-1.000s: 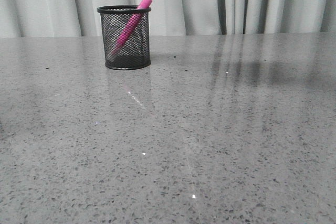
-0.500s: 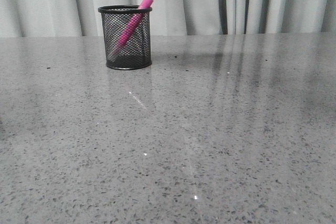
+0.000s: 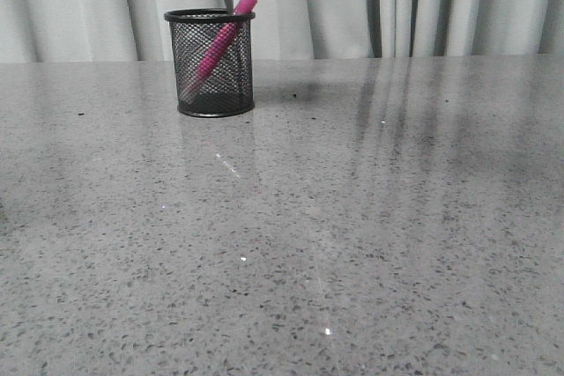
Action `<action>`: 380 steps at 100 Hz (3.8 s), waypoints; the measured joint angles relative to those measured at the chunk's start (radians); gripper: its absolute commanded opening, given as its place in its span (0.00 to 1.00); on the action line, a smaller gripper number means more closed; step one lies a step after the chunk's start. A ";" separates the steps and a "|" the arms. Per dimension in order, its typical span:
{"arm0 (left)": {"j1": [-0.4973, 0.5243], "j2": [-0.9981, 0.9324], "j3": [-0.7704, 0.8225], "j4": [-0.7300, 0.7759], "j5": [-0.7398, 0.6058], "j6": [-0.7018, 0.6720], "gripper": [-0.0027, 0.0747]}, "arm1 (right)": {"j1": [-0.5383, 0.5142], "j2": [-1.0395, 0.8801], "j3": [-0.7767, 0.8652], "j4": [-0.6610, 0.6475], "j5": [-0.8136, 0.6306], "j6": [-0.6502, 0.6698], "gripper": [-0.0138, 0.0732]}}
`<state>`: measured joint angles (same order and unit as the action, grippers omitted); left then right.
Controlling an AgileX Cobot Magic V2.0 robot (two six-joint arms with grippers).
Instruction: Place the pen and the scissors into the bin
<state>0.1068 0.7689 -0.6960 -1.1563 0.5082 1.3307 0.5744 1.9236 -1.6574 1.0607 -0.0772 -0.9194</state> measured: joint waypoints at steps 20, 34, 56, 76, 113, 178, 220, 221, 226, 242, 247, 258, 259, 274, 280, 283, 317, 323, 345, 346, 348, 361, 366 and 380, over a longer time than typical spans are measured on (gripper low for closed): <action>0.000 0.000 0.000 0.000 0.000 0.000 0.01 | 0.040 0.041 0.000 -0.014 -0.054 0.000 0.07; 0.000 0.000 0.000 0.000 0.000 0.000 0.01 | 0.047 0.053 0.002 -0.016 -0.070 0.000 0.07; 0.000 0.000 0.000 0.000 0.000 0.000 0.01 | 0.047 0.055 0.055 -0.016 -0.081 0.000 0.07; 0.000 0.000 0.000 0.000 0.000 0.000 0.01 | 0.049 0.055 0.064 -0.017 -0.077 0.000 0.07; 0.000 0.000 0.000 0.000 0.000 0.000 0.01 | 0.049 0.055 0.068 -0.030 -0.028 -0.002 0.07; 0.000 0.000 0.000 0.000 0.000 0.000 0.01 | 0.049 0.055 0.072 -0.081 0.027 -0.002 0.64; 0.000 0.000 0.000 0.000 0.000 0.000 0.01 | 0.049 -0.028 0.072 -0.085 -0.007 -0.002 0.62; 0.000 0.000 0.000 0.000 0.000 0.000 0.01 | 0.049 -0.035 0.072 -0.085 -0.007 -0.002 0.62; 0.000 0.000 0.000 0.000 0.000 0.000 0.01 | 0.049 -0.061 0.072 -0.089 -0.013 -0.004 0.57; 0.000 0.000 0.000 0.000 0.000 0.000 0.01 | 0.039 -0.173 0.072 -0.109 -0.015 -0.028 0.25; 0.000 0.000 0.000 0.000 0.000 0.000 0.01 | 0.024 -0.212 0.072 -0.113 0.004 -0.032 0.13; 0.000 0.000 0.000 0.000 0.000 -0.002 0.01 | -0.026 -0.300 0.084 -0.117 0.085 -0.034 0.08; 0.000 0.000 0.000 0.000 0.000 -0.002 0.01 | -0.034 -0.306 0.089 -0.118 0.089 -0.034 0.08; 0.000 -0.023 0.018 0.000 -0.029 -0.002 0.01 | -0.111 -0.461 0.227 -0.144 0.123 -0.036 0.08; 0.000 -0.047 0.043 -0.002 -0.057 -0.002 0.01 | -0.141 -0.530 0.323 -0.161 0.109 -0.036 0.08; 0.000 -0.062 0.056 -0.006 -0.077 -0.002 0.01 | -0.154 -0.567 0.369 -0.172 0.094 -0.036 0.08; 0.000 -0.351 0.289 -0.063 -0.210 -0.002 0.01 | -0.232 -1.118 1.002 -0.226 -0.106 -0.038 0.08; 0.000 -0.421 0.331 -0.078 -0.229 -0.002 0.01 | -0.232 -1.237 1.098 -0.226 -0.115 -0.038 0.08; 0.000 -0.656 0.467 -0.141 -0.256 -0.002 0.01 | -0.232 -1.655 1.412 -0.218 -0.125 -0.038 0.08; 0.000 -0.663 0.470 -0.140 -0.256 -0.002 0.01 | -0.232 -1.667 1.419 -0.218 -0.125 -0.038 0.08; 0.000 -0.680 0.479 -0.143 -0.256 -0.002 0.01 | -0.232 -1.701 1.440 -0.213 -0.125 -0.038 0.08; 0.000 -0.762 0.521 -0.149 -0.258 -0.002 0.01 | -0.232 -1.863 1.527 -0.193 -0.136 -0.038 0.08; 0.000 -0.773 0.530 -0.149 -0.258 -0.002 0.01 | -0.232 -1.897 1.541 -0.190 -0.143 -0.038 0.08; 0.000 -0.773 0.546 -0.151 -0.259 -0.002 0.01 | -0.232 -1.929 1.543 -0.186 -0.156 -0.038 0.08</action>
<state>0.1068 -0.0040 -0.1501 -1.3070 0.2495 1.3290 0.3427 -0.0054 -0.1140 0.8743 -0.2330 -0.9576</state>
